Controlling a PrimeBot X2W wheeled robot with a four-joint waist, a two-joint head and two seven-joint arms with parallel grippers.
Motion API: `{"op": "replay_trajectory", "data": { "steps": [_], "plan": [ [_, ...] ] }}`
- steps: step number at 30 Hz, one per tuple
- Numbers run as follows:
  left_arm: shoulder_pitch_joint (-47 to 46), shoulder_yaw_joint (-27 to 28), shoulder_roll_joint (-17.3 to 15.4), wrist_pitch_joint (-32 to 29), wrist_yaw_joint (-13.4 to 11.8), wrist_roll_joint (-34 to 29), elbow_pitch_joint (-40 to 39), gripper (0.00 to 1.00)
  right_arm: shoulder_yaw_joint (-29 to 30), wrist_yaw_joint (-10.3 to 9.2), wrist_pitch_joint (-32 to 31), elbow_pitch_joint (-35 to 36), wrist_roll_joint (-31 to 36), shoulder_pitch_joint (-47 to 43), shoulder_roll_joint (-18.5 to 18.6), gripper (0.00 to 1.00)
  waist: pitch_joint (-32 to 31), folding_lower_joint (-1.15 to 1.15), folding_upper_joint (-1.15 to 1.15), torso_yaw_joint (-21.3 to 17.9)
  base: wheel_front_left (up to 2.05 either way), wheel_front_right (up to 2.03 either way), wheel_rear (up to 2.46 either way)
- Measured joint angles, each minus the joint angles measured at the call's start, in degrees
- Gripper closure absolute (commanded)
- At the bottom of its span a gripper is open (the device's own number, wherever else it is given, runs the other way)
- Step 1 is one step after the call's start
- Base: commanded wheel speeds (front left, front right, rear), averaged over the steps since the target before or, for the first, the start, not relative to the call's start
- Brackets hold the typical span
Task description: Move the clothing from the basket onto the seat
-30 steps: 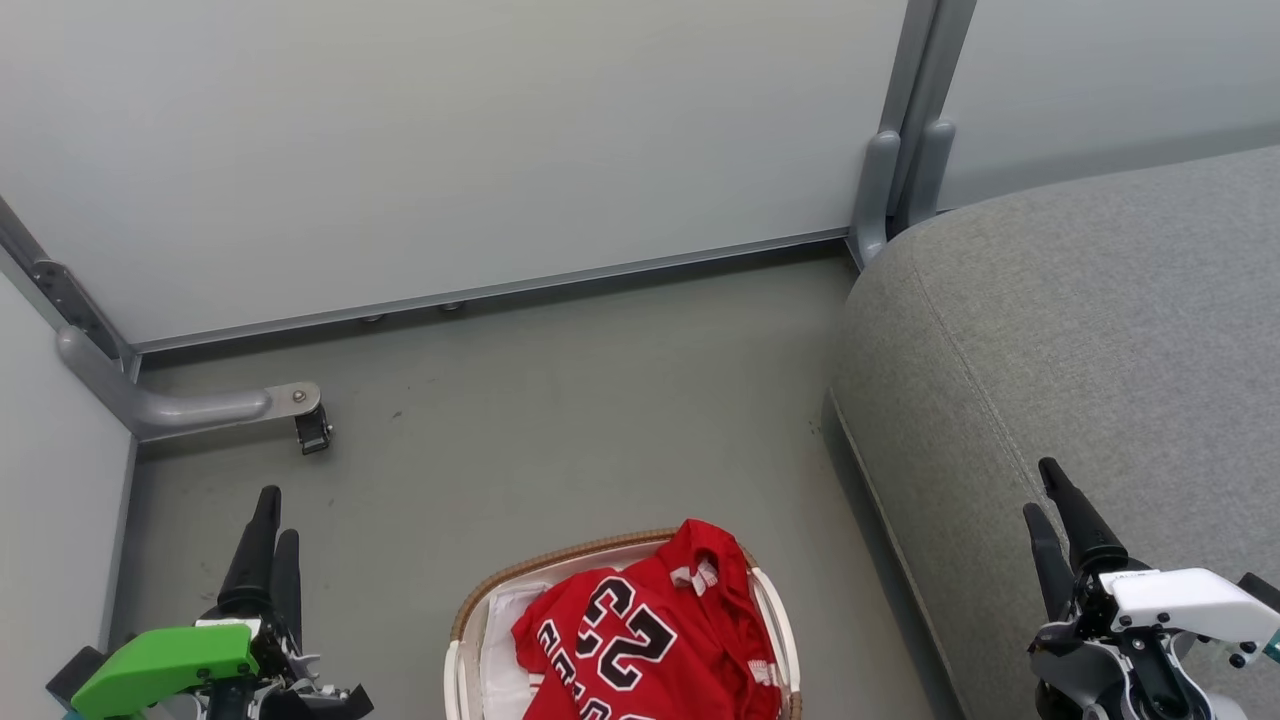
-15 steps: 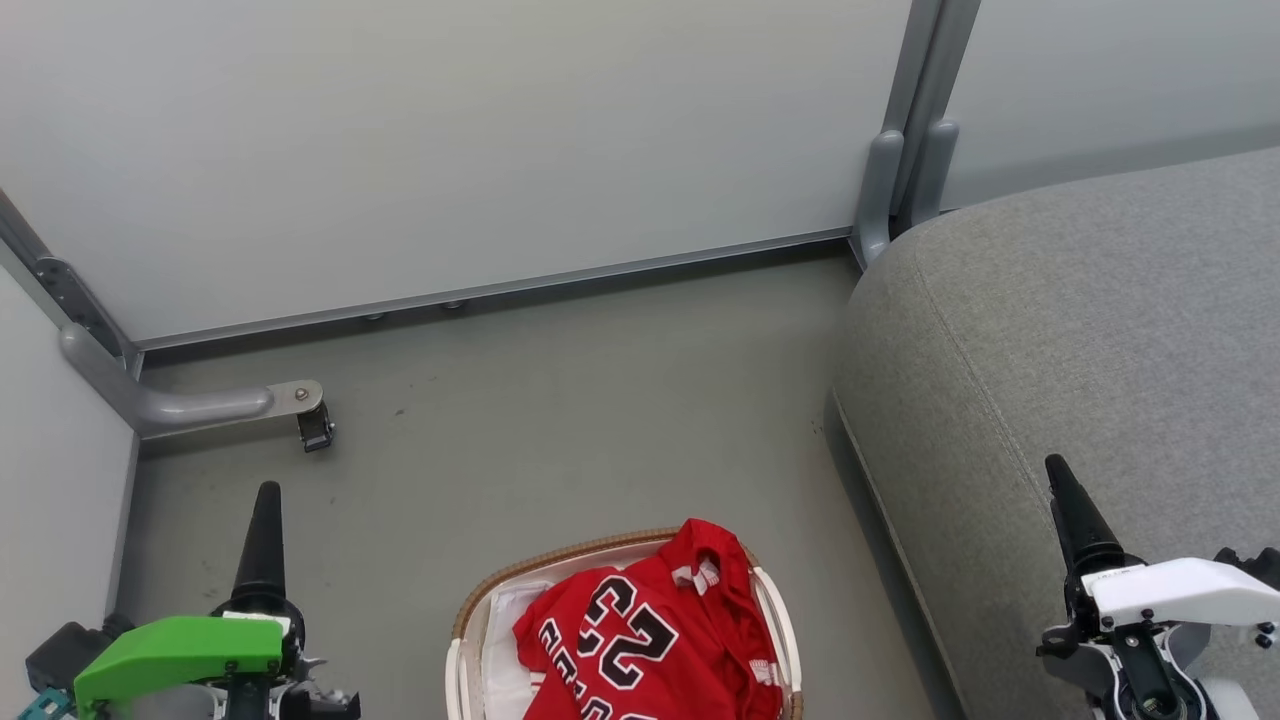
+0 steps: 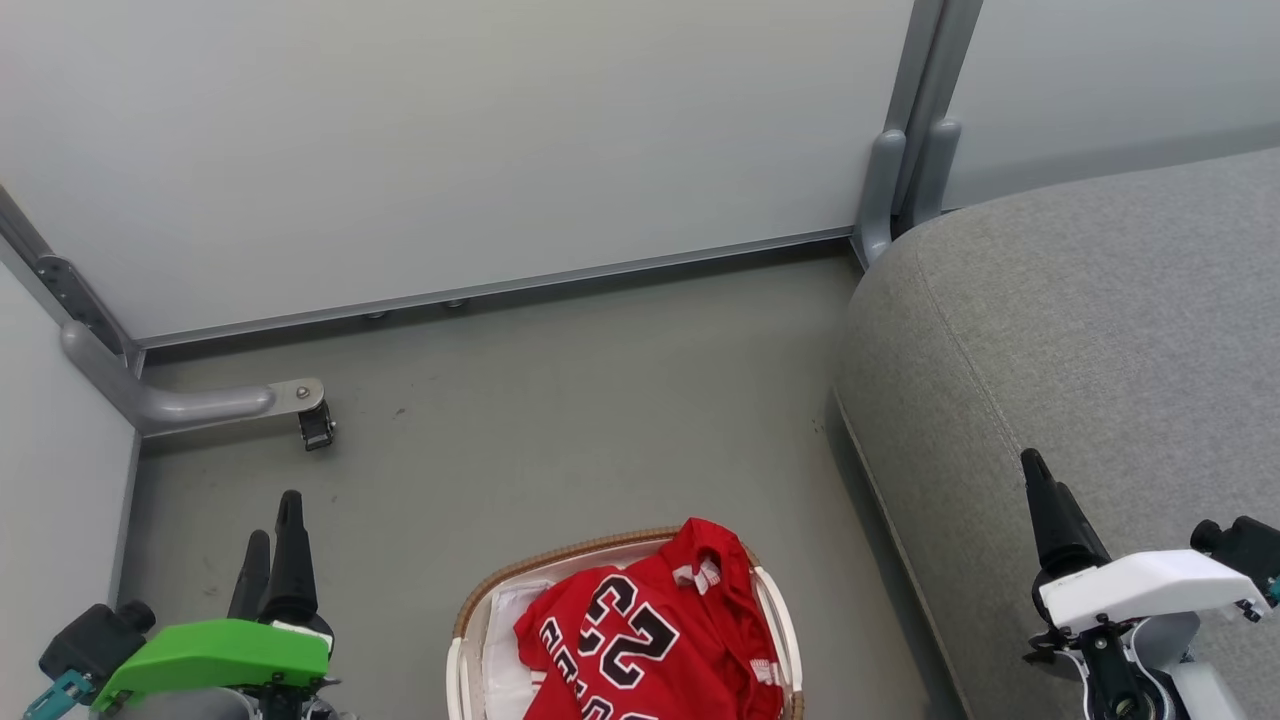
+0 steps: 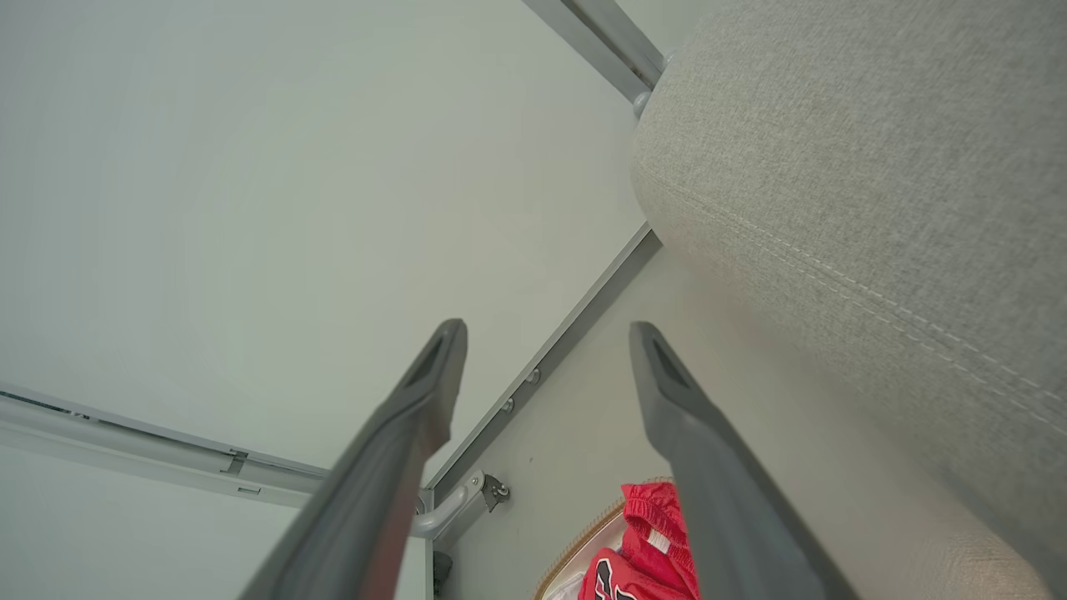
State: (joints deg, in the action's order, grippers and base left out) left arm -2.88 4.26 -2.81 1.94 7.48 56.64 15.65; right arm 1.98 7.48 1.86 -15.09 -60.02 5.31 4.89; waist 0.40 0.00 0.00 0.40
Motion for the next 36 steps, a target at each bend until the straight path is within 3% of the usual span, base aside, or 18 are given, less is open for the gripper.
{"op": "replay_trajectory", "data": {
  "steps": [15, 36],
  "plan": [
    [1.5, -2.6, -1.0, 3.2, -0.3, -14.6, -0.5, 0.00, -3.7, 0.00, 3.2, -0.3, 12.3, 0.0, 1.4, 0.00, 0.1, 0.00, 0.00, 0.1, 0.00, 0.00, 0.00],
    [2.5, -6.7, -2.2, 6.5, -2.0, -28.5, -1.5, 0.00, -6.8, 0.00, 6.4, -1.4, 24.5, 0.0, 2.1, 0.00, 0.3, 0.00, 0.00, 0.2, 0.00, 0.00, 0.00]
  ]
}}
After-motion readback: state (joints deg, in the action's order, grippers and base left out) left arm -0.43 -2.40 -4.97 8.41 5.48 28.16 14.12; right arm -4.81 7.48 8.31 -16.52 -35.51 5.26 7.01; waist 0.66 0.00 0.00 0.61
